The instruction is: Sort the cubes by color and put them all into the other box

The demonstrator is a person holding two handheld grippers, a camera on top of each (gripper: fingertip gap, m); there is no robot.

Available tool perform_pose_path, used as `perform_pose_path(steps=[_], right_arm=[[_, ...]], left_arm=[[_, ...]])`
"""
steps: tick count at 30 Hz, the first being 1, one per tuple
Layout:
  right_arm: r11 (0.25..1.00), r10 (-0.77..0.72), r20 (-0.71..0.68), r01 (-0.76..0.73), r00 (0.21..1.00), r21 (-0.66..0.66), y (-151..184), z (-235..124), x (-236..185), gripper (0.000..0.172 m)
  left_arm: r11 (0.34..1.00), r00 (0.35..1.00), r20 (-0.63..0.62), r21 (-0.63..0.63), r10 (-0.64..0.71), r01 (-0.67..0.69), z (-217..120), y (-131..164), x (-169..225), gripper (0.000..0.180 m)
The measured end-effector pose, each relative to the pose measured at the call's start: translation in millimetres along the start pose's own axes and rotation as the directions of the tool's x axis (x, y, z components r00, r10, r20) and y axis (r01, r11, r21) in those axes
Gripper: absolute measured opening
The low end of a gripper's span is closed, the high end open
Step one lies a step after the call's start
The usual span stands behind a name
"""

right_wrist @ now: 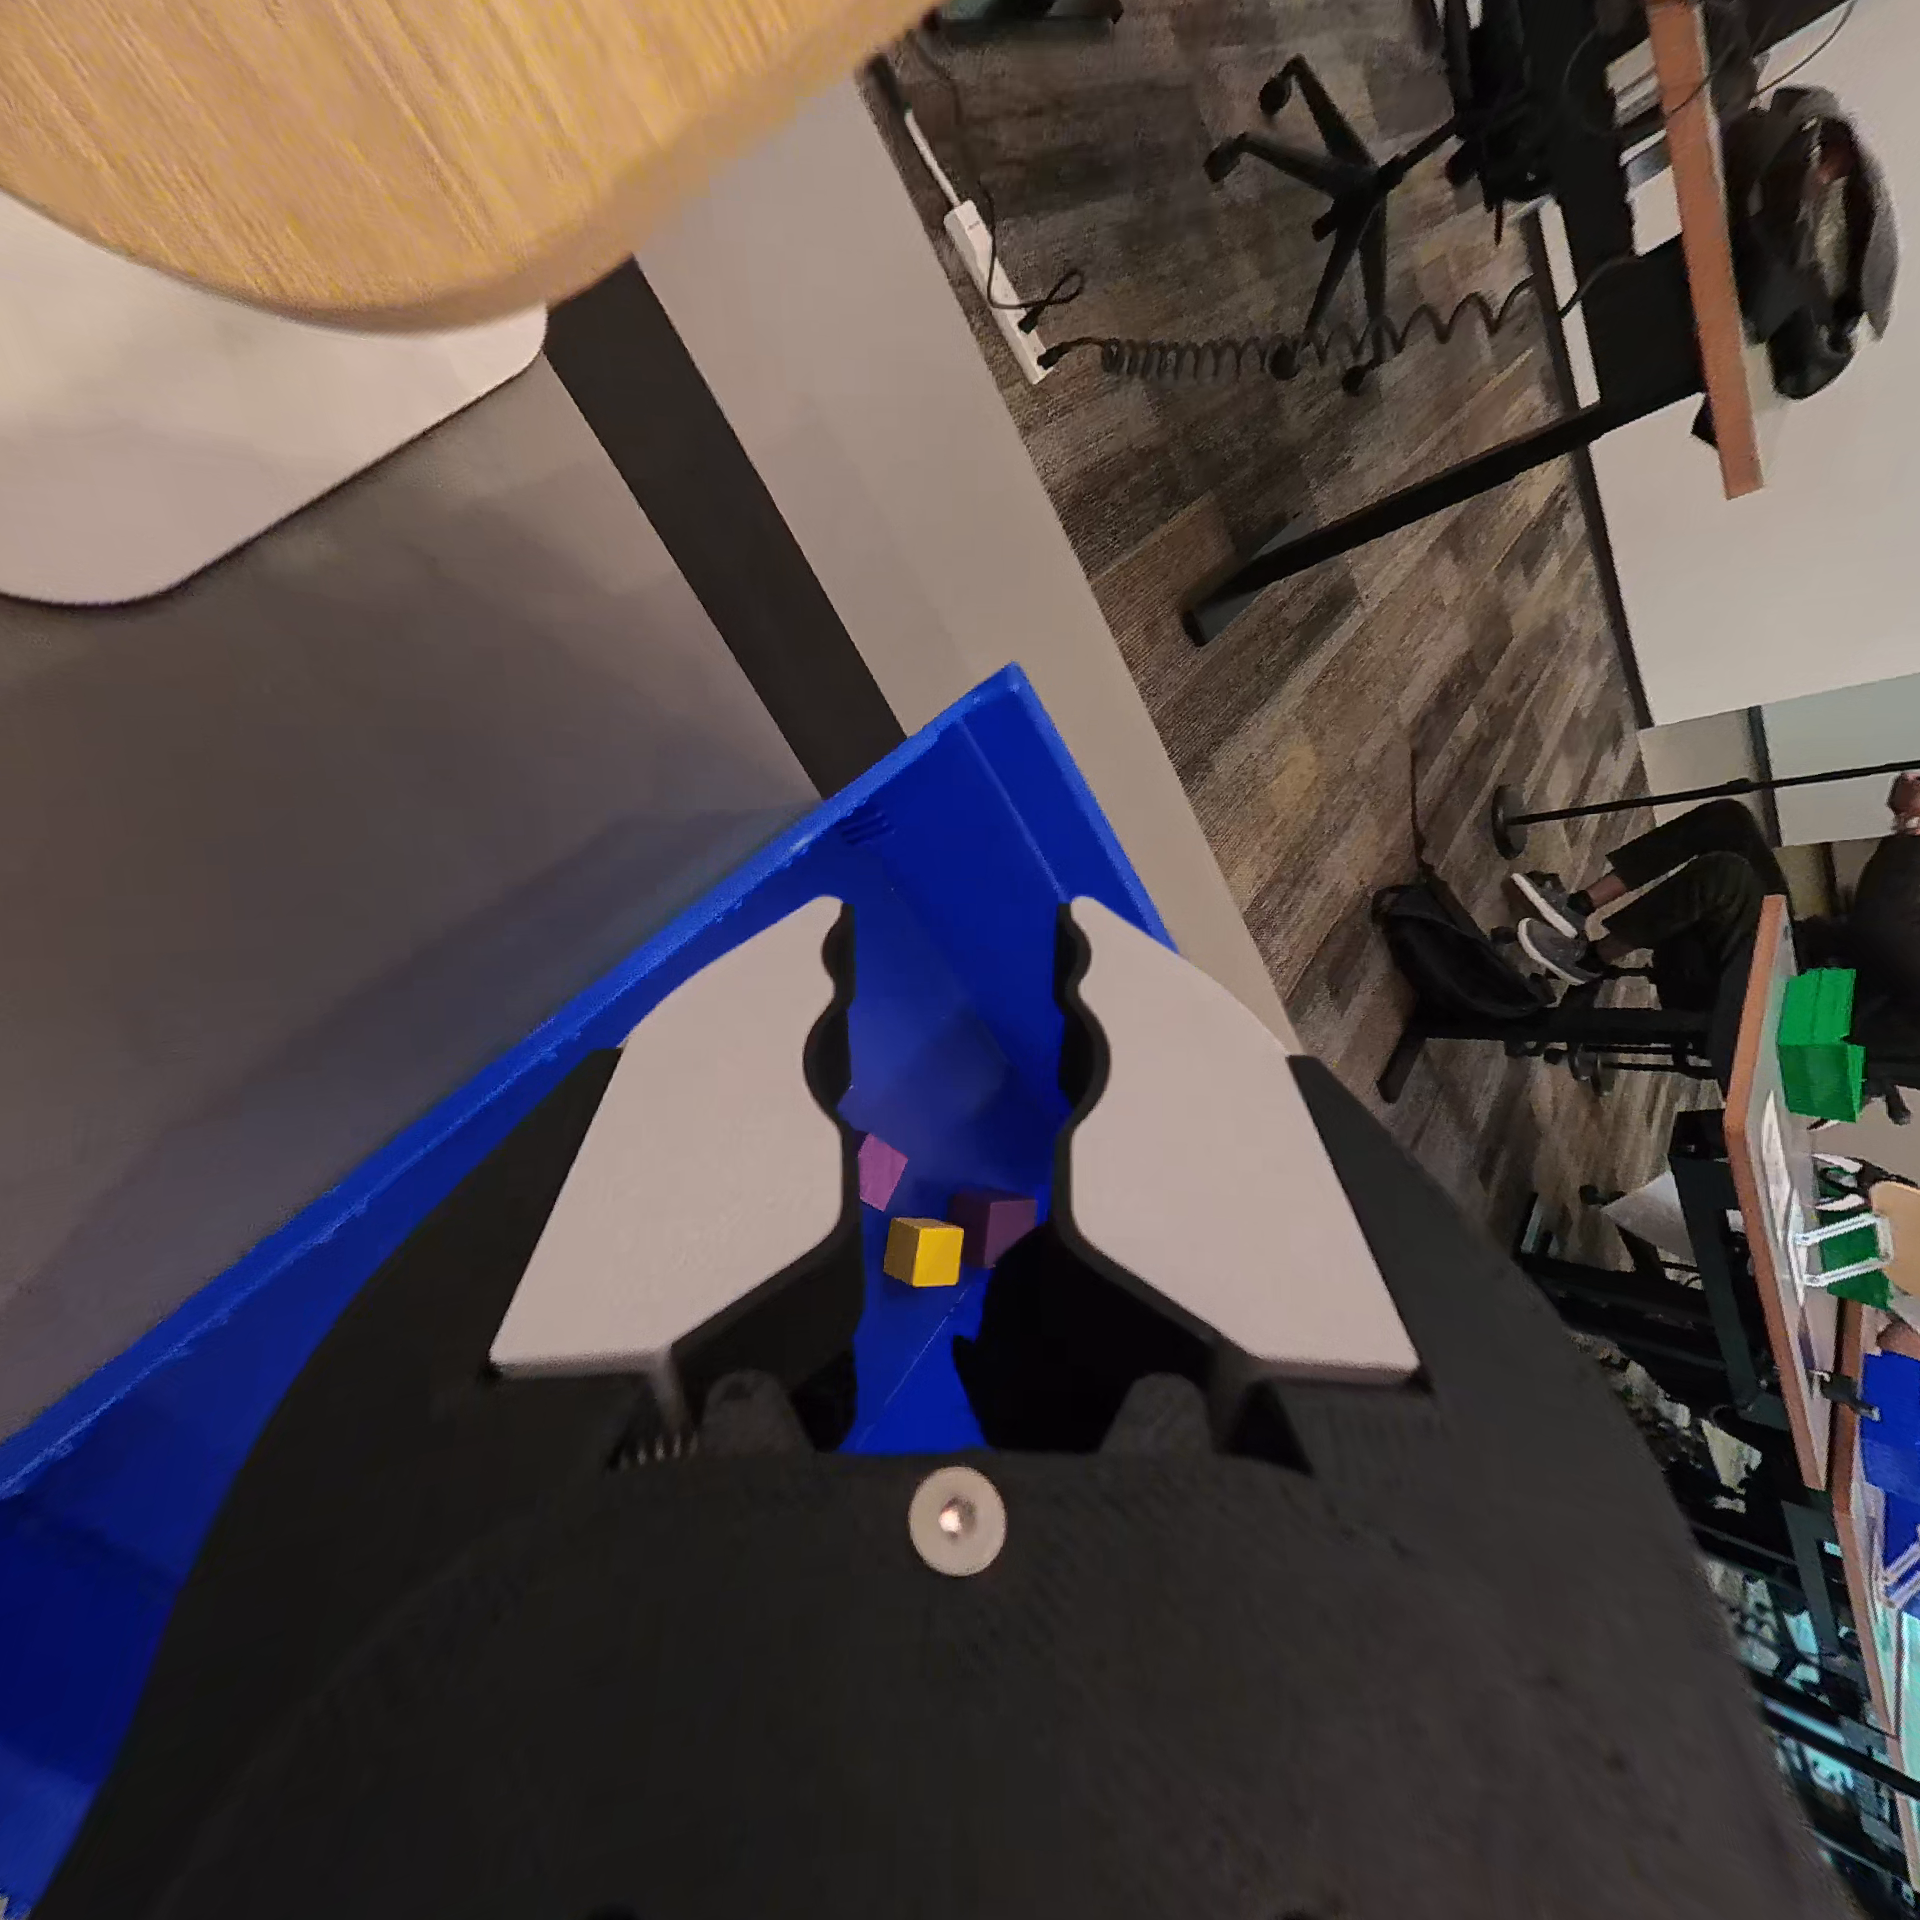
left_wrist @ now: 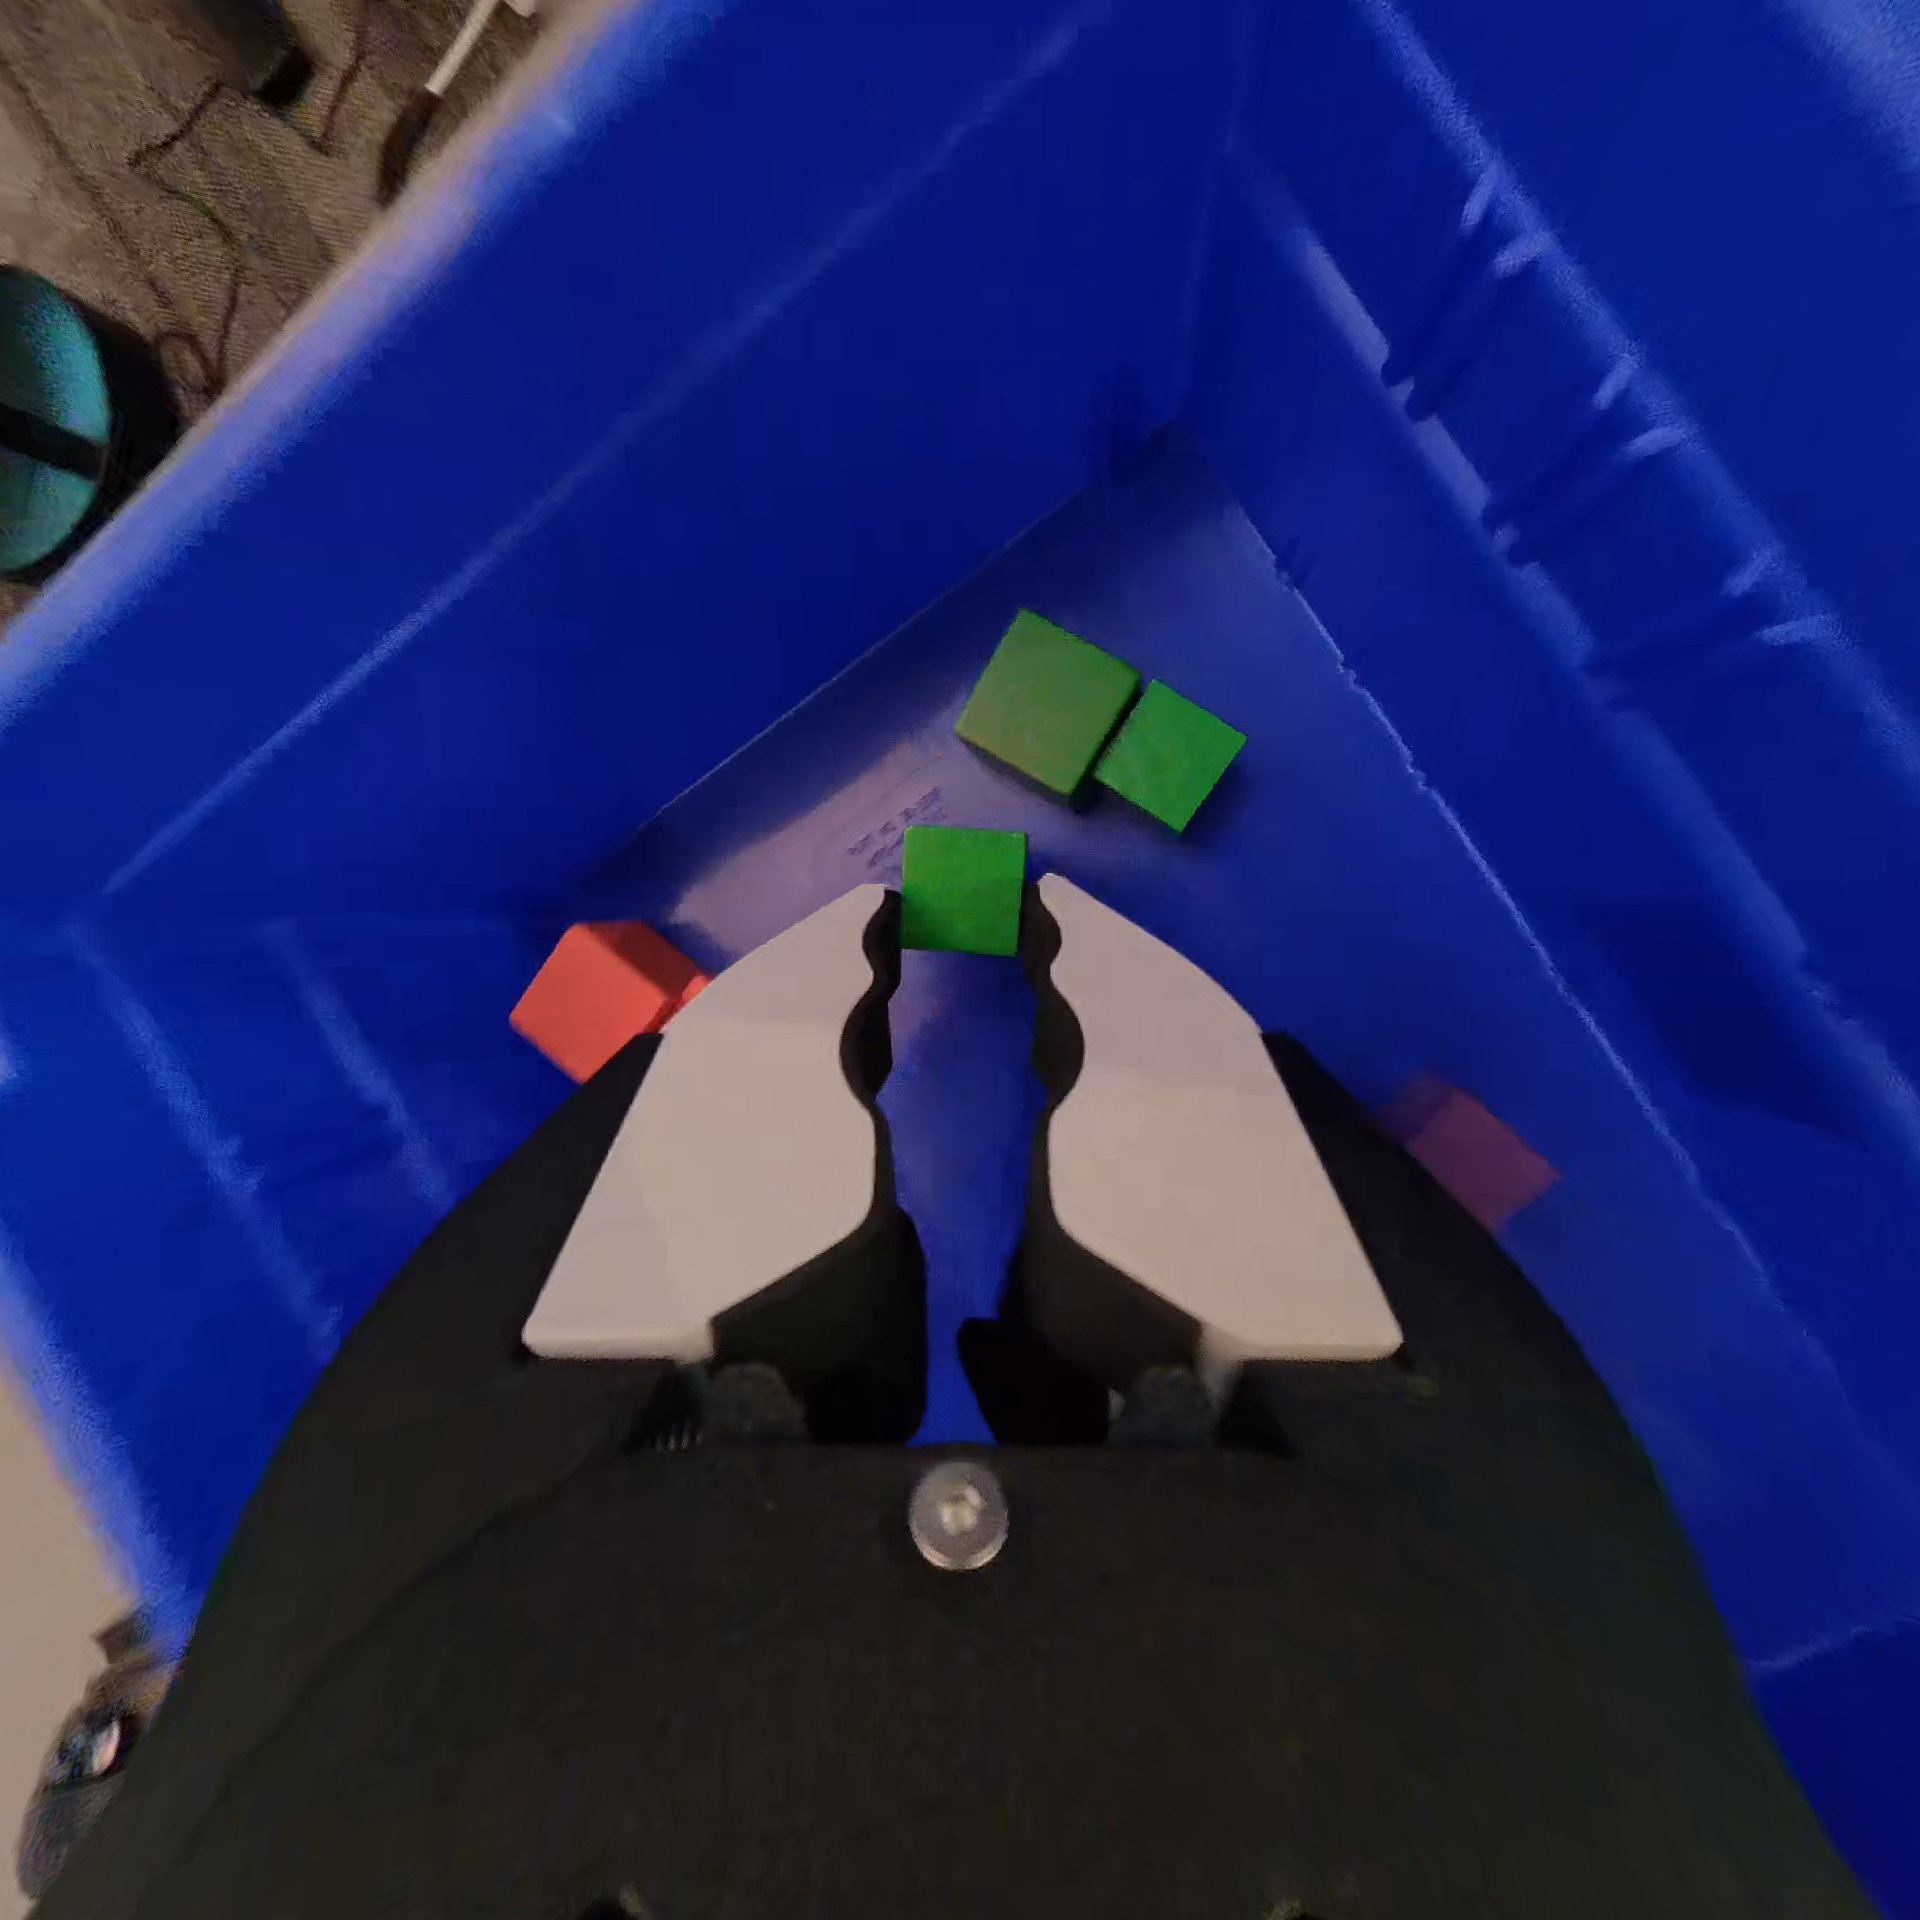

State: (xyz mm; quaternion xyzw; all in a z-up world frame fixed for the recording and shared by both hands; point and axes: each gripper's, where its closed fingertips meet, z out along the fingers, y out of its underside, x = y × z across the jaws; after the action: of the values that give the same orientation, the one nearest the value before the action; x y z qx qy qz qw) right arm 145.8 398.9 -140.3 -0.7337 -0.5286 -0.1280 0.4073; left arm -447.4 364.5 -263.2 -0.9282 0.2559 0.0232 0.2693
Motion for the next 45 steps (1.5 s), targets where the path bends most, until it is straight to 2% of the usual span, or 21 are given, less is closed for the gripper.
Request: perform_pose_path(steps=[1, 3, 6, 9, 13, 17, 19, 21, 24, 27, 30, 33, 35, 39, 42, 45], right_arm=[[1.0, -0.003, -0.011, 0.003, 1.0, 0.016, -4, -3, 1, 0.036], [0.998, -0.01, -0.038, 0.012, 0.999, 0.068, -18, -13, 4, 0.036], [0.982, -0.032, -0.097, 0.05, 0.995, 0.183, -47, -34, 6, 0.036], [0.931, -0.052, -0.151, 0.102, 0.987, 0.351, -90, -66, -2, 0.037], [0.794, -0.079, -0.189, 0.176, 0.979, 0.581, -152, -113, -35, 0.041], [0.669, -0.134, -0.215, 0.249, 0.967, 0.7, -194, -140, -80, 0.044], [0.612, -0.14, -0.207, 0.249, 0.968, 0.751, -207, -148, -99, 0.045], [0.57, -0.146, -0.212, 0.257, 0.966, 0.781, -216, -153, -113, 0.047], [0.549, -0.164, -0.269, 0.315, 0.949, 0.775, -222, -153, -124, 0.049], [0.511, -0.15, -0.305, 0.338, 0.94, 0.79, -225, -159, -127, 0.048], [0.492, -0.152, -0.311, 0.345, 0.938, 0.799, -227, -162, -132, 0.041], [0.464, -0.165, -0.331, 0.369, 0.929, 0.805, -229, -165, -139, 0.023], [0.476, -0.164, -0.347, 0.383, 0.923, 0.792, -229, -163, -138, 0.023], [0.474, -0.164, -0.342, 0.378, 0.925, 0.795, -227, -166, -135, 0.023], [0.522, -0.14, -0.357, 0.375, 0.924, 0.766, -217, -167, -109, 0.022], [0.651, -0.108, -0.342, 0.327, 0.933, 0.685, -186, -146, -60, 0.022]], left_arm=[[0.999, 1.0, 0.002, 0.034, -0.031, 0.031, -12, -4, -2, 0.023], [0.98, 0.995, -0.027, 0.17, -0.098, 0.101, -45, -21, -2, 0.023], [0.897, 0.982, -0.147, 0.407, -0.121, 0.172, -111, -60, 15, 0.022], [0.791, 0.972, -0.23, 0.584, -0.053, 0.182, -174, -97, 47, 0.022], [0.633, 0.912, -0.39, 0.741, 0.13, 0.226, -232, -141, 120, 0.022], [0.576, 0.788, -0.53, 0.766, 0.312, 0.286, -252, -172, 209, 0.022], [0.566, 0.677, -0.622, 0.744, 0.394, 0.354, -258, -184, 255, 0.021], [0.589, 0.564, -0.694, 0.703, 0.447, 0.398, -258, -190, 295, 0.022], [0.628, 0.428, -0.76, 0.647, 0.489, 0.432, -256, -193, 342, 0.022], [0.656, 0.36, -0.792, 0.61, 0.493, 0.444, -251, -194, 367, 0.022], [0.655, 0.312, -0.809, 0.587, 0.498, 0.475, -252, -195, 378, 0.022], [0.66, 0.286, -0.823, 0.566, 0.491, 0.495, -250, -195, 383, 0.022], [0.665, 0.262, -0.837, 0.543, 0.481, 0.512, -248, -196, 381, 0.022], [0.649, 0.26, -0.834, 0.544, 0.486, 0.532, -253, -197, 378, 0.021], [0.61, 0.314, -0.803, 0.591, 0.506, 0.528, -263, -197, 364, 0.014], [0.541, 0.447, -0.721, 0.693, 0.53, 0.476, -278, -194, 338, 0.0]])
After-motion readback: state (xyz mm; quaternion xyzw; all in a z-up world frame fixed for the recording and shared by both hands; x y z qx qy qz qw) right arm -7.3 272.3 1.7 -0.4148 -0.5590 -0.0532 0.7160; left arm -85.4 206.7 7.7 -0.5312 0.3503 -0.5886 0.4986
